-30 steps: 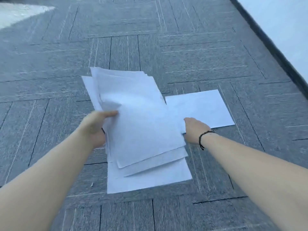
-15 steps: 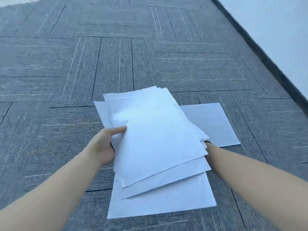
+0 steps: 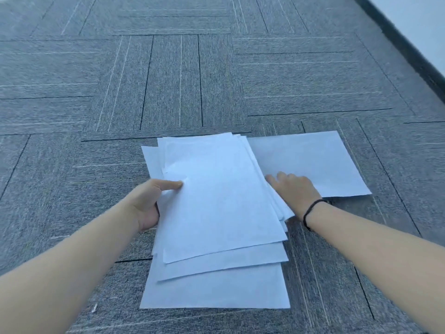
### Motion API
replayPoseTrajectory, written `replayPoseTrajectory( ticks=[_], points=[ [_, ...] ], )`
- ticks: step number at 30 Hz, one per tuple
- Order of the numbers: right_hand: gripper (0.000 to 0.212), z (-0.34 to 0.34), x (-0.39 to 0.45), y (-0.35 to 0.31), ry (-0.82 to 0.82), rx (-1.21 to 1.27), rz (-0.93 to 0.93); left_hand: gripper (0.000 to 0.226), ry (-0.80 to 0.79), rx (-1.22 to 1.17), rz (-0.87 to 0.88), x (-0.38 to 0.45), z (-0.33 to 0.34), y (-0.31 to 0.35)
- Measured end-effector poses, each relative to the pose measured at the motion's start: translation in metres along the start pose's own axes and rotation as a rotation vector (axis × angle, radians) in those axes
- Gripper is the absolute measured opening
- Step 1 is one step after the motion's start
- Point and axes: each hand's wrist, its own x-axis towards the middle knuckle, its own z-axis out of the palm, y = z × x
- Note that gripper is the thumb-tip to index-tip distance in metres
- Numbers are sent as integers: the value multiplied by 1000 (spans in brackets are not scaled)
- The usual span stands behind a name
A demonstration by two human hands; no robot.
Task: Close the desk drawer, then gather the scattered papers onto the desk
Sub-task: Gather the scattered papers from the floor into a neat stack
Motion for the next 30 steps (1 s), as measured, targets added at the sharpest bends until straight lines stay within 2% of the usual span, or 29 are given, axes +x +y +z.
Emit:
replayPoseTrajectory(
  ticks=[2,6,8,10,12,15,17,21,22,24,27,30],
  points=[
    [23,7,-12,2,84,-172,-43,22,82,124,4,4,-5,-1],
    [46,5,-26,-5,69,-124,-90,27,200,301,61,7,-21,-10],
    [52,5,-39,-13,74,-116,-181,26,168,239,78,1,-35,-8],
    [59,11,-51,-20,117,-142,-347,29,82,136,86,-7,-49,0],
    [64,8,-61,-29,71,-157,-487,28,-9,46,81,-16,-61,9],
    [57,15,-70,-42,83,-161,-679,31,-124,-21,108,-25,-61,15],
    [58,13,-77,-49,104,-152,-772,28,-140,42,85,-26,-53,9],
    [66,5,-82,-51,119,-150,-804,26,7,130,80,-11,-34,-17],
    [65,3,-81,-47,119,-138,-724,23,44,127,87,-6,-30,-23],
    [56,-1,-76,-38,96,34,-339,17,88,128,94,2,-24,-32],
    [60,-5,-64,-20,66,647,310,13,91,139,112,6,-11,-34],
    [54,-12,-45,-17,20,1185,653,18,140,209,160,10,0,-34]
  ],
)
